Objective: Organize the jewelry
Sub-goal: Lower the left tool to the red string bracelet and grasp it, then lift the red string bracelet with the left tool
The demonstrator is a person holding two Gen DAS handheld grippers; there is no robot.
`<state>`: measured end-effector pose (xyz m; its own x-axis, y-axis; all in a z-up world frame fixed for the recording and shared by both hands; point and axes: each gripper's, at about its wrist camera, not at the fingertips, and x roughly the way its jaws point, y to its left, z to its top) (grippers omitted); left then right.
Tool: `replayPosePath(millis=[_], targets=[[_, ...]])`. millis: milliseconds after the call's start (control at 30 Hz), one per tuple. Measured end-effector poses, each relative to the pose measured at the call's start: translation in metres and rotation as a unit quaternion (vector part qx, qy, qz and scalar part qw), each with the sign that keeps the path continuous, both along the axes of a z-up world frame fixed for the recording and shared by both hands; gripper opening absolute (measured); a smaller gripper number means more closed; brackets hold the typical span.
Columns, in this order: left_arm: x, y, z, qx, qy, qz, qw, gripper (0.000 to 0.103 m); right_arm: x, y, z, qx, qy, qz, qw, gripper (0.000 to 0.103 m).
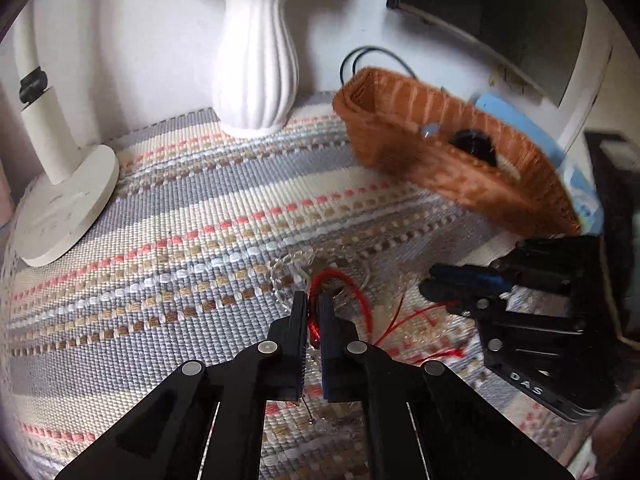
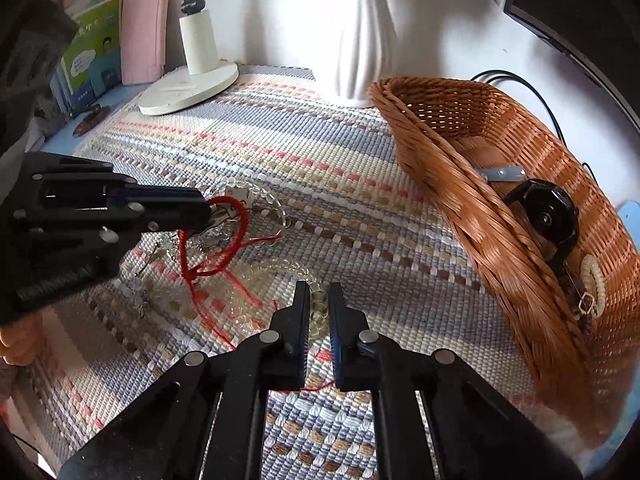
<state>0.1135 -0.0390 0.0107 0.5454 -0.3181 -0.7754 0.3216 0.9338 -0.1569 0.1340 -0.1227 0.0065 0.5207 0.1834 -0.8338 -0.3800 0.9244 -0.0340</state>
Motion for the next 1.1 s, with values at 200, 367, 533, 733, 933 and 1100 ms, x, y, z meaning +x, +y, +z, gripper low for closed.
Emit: replayPosePath(millis=[200,367,533,733,933,1100], targets=[[-0.005,0.011,0.018,-0.041,-0.022,-0.002,0.9989,0.005,-0.001,-0.018,0.011,0.036,-0.010,-0.016,0.999,0.010],[-0.007,0.014,0.023,-0.054,-0.022,-0.006,0.9983,0.005,0.000,-0.027,0.015,0.057,-0.013,-0.025,0.998,0.010],[-0.002,0.012,0.014,-0.041,0.004,0.004,0.9991,0.035,-0.001,-0.033,0.012,0.071,-0.004,-0.030,0.997,0.010],[0.015,-0.001,-0.007,-0.014,0.032,0.008,0.9994,0.044,-0.001,-0.032,0.012,0.076,-0.002,-0.026,0.997,0.010],[0.011,0.008,-0.004,-0.042,0.028,0.011,0.9986,0.013,-0.004,-0.036,0.014,0.079,-0.007,-0.028,0.996,0.010],[-0.010,0.017,0.025,-0.078,-0.005,0.001,0.9970,0.013,-0.008,-0.041,0.022,0.088,-0.023,-0.033,0.995,0.010]])
